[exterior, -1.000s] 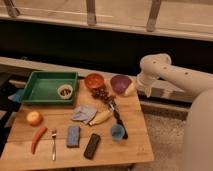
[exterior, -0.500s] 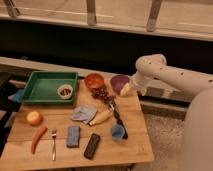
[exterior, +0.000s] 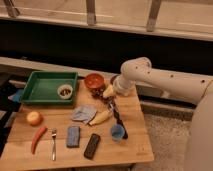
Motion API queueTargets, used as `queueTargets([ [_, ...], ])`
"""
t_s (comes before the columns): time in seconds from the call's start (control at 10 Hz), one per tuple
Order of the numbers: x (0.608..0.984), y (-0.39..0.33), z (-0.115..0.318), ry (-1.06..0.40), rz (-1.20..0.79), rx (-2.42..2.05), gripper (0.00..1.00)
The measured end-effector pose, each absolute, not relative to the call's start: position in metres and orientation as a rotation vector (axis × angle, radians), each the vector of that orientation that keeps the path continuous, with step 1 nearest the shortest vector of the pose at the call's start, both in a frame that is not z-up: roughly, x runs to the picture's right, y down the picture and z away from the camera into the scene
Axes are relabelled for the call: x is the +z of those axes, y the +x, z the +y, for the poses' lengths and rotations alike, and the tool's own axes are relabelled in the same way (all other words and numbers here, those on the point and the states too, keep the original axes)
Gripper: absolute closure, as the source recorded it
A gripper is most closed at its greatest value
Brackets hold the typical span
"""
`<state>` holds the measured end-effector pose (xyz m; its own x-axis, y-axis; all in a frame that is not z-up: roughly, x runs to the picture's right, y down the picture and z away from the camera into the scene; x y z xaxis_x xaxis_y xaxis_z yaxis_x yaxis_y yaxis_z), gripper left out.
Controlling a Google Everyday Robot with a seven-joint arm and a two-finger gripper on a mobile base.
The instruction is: Wipe red bowl with towel
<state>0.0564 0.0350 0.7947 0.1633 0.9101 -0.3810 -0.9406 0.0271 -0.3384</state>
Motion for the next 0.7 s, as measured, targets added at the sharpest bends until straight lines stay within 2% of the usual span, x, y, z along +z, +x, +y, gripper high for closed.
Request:
queueTargets([
  [0.3,0.762,0.017,0.061,-0.583,0.005,1.349,0.24],
  [0.7,0.759,0.012,0.065,-0.588,-0.009,1.341,0.24],
])
